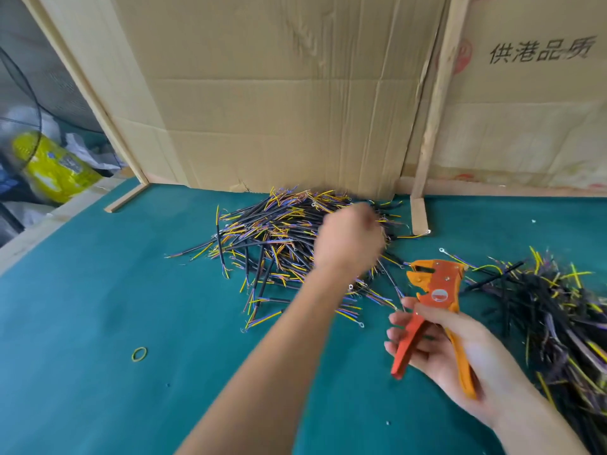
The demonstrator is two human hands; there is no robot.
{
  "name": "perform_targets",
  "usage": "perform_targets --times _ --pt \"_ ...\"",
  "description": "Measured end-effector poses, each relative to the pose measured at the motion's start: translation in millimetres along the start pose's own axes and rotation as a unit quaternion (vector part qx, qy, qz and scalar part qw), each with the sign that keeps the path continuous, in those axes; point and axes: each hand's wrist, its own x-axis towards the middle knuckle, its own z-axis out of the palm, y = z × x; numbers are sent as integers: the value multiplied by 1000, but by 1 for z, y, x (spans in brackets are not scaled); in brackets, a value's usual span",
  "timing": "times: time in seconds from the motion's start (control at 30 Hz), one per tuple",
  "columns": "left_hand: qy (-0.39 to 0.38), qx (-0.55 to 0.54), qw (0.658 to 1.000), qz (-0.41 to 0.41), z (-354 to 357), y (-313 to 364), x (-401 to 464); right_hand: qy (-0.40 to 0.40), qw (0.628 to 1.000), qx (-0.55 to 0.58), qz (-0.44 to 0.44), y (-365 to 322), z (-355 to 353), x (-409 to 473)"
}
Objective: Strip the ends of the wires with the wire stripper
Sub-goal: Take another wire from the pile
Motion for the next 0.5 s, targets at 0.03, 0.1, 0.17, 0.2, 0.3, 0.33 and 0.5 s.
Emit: perform_targets --times 0.03,0.1,0.17,0.2,0.3,0.33,0.5 --pt "40 31 998 -44 -14 -32 3 54 998 -21 -19 -6 -1 1" --pt "73 106 986 -105 -35 -82 4 73 995 -68 -15 -12 -18 2" --pt "48 170 976 -127 -46 -119 4 43 998 -31 -29 -8 -16 6" --pt "37 188 974 -118 -49 -132 4 36 999 -18 -34 -9 -18 7" --pt "49 198 976 -72 -51 -150 4 40 998 -26 -48 -11 -18 4" --pt "56 196 977 -69 -52 -152 5 35 998 -29 -49 -11 -16 3" --pt "112 205 972 17 -67 -153 17 31 998 -27 -37 -12 -19 5"
